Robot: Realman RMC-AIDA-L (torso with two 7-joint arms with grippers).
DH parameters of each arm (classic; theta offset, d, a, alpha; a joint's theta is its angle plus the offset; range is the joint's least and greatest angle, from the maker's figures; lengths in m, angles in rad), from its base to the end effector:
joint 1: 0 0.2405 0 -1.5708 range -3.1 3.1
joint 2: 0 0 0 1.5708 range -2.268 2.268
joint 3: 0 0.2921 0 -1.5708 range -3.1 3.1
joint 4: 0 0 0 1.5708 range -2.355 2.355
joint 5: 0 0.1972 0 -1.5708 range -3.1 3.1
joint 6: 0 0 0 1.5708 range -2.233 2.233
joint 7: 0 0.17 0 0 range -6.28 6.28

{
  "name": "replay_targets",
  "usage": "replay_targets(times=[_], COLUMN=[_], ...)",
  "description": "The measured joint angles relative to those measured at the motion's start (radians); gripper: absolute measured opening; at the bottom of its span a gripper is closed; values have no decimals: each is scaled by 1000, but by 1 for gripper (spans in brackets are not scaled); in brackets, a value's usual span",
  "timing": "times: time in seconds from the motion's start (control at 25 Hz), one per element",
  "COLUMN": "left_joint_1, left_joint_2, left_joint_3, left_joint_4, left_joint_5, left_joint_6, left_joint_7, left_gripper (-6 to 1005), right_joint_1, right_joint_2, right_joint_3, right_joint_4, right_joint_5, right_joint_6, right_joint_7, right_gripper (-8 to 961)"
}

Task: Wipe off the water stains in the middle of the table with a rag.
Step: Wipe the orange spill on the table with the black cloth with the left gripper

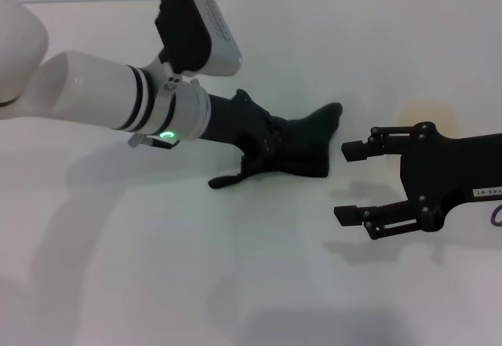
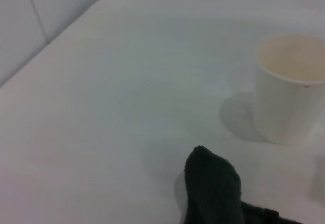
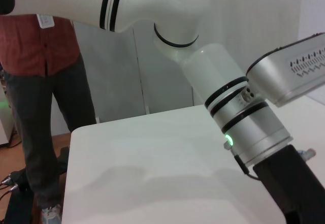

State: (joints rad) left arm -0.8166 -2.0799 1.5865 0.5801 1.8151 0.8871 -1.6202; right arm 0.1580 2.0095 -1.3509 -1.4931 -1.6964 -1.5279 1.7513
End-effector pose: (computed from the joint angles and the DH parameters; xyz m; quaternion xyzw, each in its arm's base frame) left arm -0.1932 0.4076 -0.1481 -0.9877 -0.0885 -0.0135 0.1279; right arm 0.2070 0.2700 -0.0083 -0.9773 0.0820 0.1748 0.0874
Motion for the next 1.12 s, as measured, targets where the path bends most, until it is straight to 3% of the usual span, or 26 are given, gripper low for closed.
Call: replay_targets(times=[0.36, 0.8, 0.92, 1.12], left_joint_1=[10, 13, 11, 8], left_joint_2=[0, -4, -10, -11], left_joint_3=[-65, -66, -46, 77], left_joint_4=[-3, -3, -3, 1], left_joint_5=[54, 58, 47, -44], left_joint_6=[-16, -22, -13, -10], left_joint_7=[5, 12, 26, 30], left_gripper=[85, 90, 92, 94], right_joint_1=[0, -3, -3, -3], right_joint_2=[0, 0, 0, 0], right_joint_3=[1, 1, 1, -1], right_joint_4=[0, -1, -1, -3], right_joint_5=[0, 0, 0, 0], right_joint_6=[0, 0, 0, 0], right_joint_7=[1, 2, 2, 10], right_gripper=[824, 825, 825, 825])
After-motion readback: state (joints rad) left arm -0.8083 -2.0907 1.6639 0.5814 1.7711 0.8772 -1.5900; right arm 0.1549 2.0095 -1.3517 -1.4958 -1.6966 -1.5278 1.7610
